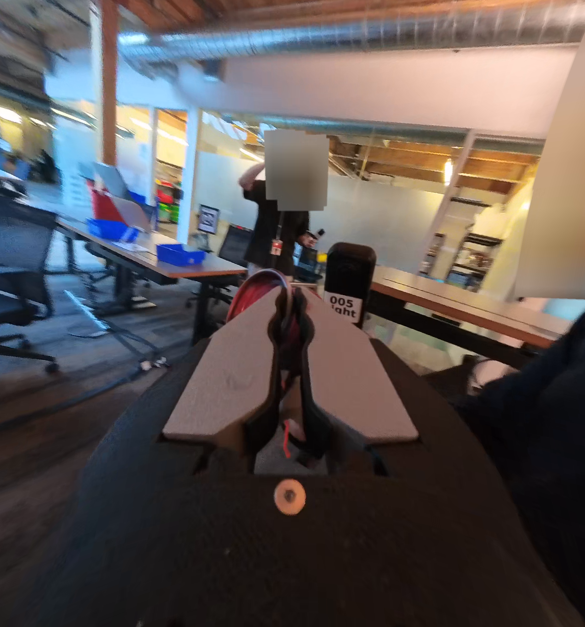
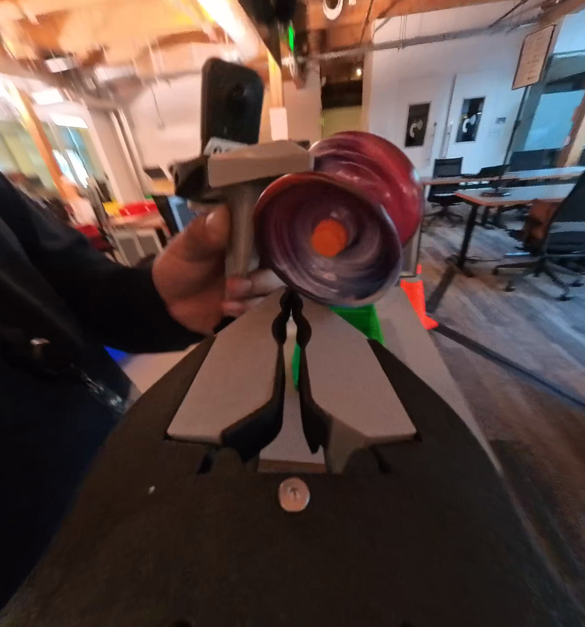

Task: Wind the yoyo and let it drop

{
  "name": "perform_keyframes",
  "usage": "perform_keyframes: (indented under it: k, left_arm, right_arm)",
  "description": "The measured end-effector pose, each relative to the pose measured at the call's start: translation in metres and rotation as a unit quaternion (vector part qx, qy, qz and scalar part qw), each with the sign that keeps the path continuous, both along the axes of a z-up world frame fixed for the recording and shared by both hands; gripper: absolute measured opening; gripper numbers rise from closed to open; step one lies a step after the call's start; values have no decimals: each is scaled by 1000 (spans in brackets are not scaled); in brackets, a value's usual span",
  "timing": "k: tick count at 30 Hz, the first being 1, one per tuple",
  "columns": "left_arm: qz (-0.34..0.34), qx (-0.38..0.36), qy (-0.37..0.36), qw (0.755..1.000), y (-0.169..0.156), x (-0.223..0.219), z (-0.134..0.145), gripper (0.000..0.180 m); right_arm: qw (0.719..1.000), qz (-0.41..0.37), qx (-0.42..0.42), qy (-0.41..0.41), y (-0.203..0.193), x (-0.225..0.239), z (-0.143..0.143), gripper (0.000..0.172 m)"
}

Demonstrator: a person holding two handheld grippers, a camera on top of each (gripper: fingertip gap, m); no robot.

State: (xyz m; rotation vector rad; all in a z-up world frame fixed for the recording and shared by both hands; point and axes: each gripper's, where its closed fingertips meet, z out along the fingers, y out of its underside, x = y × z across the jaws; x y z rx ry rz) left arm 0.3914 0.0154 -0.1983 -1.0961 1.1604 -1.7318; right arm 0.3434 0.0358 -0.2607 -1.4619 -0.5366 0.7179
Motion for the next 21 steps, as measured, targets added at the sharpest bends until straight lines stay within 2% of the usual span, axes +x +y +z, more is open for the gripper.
perform_keyframes:
  k: [2,5,8,13,18,21]
  left_arm:
    - [4,40,6,999,-3,5,-4,2]
    - [-9,124,65,990,-11,16,-25,3]
    - [-1,206,129,970,-9,23,-41,2]
    - [-22,291,211,933,-13,27,-59,3]
    - [-16,345,229,910,-15,26,-55,3]
    - [-17,358,226,906,-18,24,-45,3]
  right_arm:
    - [999,3,-19,44,2,8,1,0]
    - [997,-24,-66,42,12,16,-17,0]
    - [995,-48,-88,23,18,18,-30,0]
    - [993,-75,-87,8,27,21,-37,0]
    - [995,-93,-46,-5,31,22,-28,0]
    - [994,-105,-12,-24,31,22,-16,0]
